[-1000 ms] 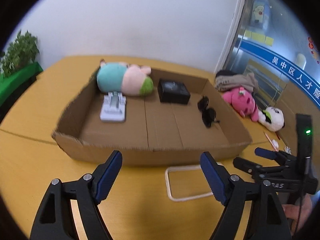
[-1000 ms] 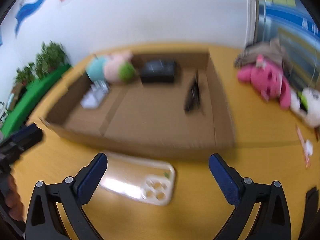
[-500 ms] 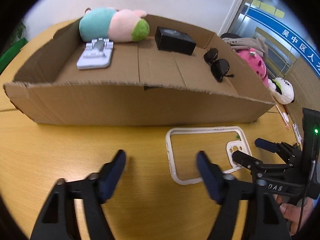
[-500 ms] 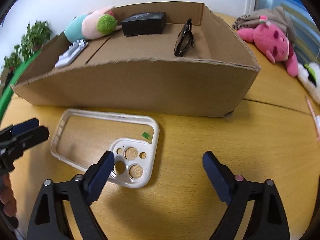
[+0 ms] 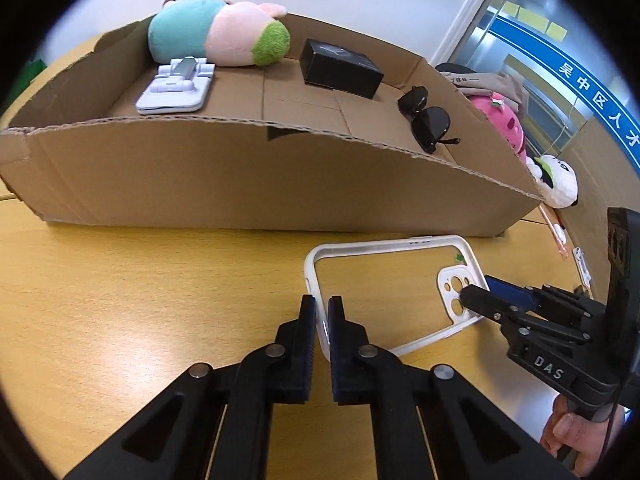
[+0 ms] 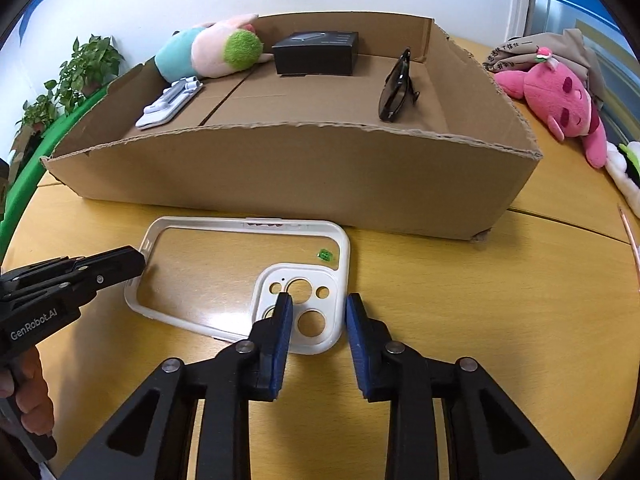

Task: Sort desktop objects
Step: 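Close the left gripper on the rim of the white phone case, then lift the phone case with the left gripper and lower it into the box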

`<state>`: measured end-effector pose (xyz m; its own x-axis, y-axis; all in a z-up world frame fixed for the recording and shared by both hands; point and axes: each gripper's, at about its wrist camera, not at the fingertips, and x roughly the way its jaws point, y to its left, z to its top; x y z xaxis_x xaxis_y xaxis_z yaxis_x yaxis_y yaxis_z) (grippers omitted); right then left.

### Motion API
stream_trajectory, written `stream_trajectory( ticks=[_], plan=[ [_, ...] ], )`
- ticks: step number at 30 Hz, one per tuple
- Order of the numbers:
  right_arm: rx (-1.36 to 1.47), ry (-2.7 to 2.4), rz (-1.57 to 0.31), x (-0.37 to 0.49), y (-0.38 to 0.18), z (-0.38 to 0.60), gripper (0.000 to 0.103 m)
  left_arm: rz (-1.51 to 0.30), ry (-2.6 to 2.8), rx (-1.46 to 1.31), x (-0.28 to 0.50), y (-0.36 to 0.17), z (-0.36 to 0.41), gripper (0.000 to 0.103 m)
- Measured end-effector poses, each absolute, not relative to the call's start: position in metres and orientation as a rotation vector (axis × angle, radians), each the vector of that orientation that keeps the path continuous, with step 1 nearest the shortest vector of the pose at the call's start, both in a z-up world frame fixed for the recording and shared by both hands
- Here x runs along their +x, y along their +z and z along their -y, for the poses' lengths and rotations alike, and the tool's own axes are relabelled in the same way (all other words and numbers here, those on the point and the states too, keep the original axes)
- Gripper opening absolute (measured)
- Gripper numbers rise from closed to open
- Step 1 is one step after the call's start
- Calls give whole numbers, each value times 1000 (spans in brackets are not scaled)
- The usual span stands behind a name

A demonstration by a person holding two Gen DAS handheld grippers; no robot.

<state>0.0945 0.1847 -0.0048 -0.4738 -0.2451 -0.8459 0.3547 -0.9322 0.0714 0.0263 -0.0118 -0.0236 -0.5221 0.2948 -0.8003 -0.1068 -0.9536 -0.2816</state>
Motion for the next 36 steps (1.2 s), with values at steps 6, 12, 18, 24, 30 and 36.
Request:
stream_trajectory(
  ticks=[6,12,18,24,30,36],
  plan=[
    [1322,-2410,-145,103,2,-175,10,291,2576,-1344,36,-8,23,4],
    [1130,-2457,-78,129,55,-173,10,252,2657,-1146,58,51,31,4],
    [839,-2540,-64,153,136,-171,10,186,2741,-879,75,131,36,4],
    [721,-2534,-43,133,175,-156,10,146,2800,-726,53,189,45,4],
    [655,-2529,-23,91,207,-141,10,96,2807,-699,9,225,52,4],
    [710,-2501,13,34,212,-129,10,158,2748,-810,-52,221,68,4]
  ],
)
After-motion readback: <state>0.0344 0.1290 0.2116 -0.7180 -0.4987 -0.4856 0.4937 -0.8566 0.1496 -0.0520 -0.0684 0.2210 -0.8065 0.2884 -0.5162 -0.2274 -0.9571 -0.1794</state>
